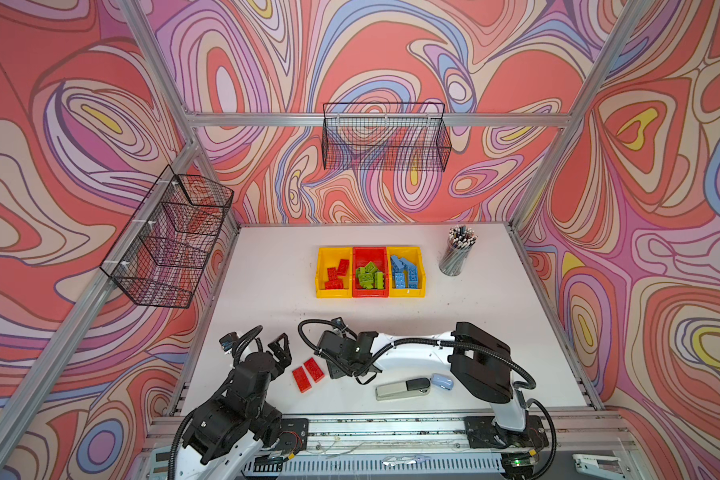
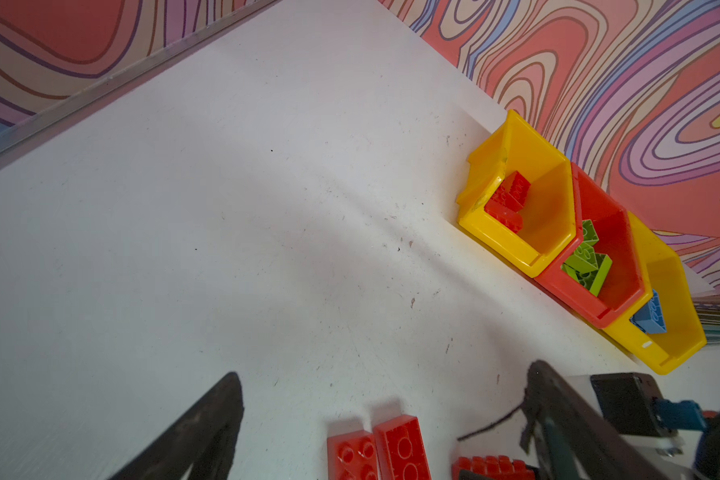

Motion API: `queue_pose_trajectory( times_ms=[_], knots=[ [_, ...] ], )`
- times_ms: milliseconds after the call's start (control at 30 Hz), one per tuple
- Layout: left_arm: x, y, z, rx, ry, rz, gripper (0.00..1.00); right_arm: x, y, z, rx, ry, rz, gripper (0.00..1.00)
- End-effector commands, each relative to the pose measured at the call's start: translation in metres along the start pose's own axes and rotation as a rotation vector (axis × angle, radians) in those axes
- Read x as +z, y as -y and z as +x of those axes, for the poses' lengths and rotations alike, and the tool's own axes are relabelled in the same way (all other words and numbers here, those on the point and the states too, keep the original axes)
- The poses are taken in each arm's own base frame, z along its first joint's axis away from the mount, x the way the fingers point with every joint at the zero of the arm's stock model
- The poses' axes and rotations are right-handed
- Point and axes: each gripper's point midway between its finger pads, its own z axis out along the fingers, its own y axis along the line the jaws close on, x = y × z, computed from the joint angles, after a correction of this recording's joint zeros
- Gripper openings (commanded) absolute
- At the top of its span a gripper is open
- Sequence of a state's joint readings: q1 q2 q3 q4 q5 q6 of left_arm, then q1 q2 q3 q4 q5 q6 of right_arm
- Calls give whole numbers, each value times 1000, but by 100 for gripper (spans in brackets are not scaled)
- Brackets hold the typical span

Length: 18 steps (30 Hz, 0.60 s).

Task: Sort the legos into containers by color
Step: 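Carry the red brick over the yellow bin and release it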

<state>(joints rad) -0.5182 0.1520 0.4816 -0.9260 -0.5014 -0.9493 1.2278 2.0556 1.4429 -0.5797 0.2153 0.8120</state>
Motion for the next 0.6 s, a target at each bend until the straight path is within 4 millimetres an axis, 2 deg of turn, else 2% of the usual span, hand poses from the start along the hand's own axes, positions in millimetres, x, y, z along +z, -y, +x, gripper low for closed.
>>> queue_pose_trajectory(
  times_ms=[0,33,133,200,333,433,567],
  knots=[
    [-1,-8,-2,0,10,-45,92,-5,8,-9,6,13,18,56],
    [-1,-9,-2,2,10,-52,92,-10,8,-14,5,20,14,53],
    [-1,-10,-3,7,9,-66,92,-27,11,-39,-9,49,5,50],
    [-1,-10,-4,8,11,-74,92,-38,15,-63,-15,73,-7,50],
    [0,-12,-6,7,23,-99,92,-51,29,-124,-27,128,-17,50],
    [2,-13,-7,9,28,-116,92,-49,39,-169,-40,164,-13,51],
    [6,-12,-9,20,32,-143,92,-30,52,-210,-53,183,-10,51]
  ],
)
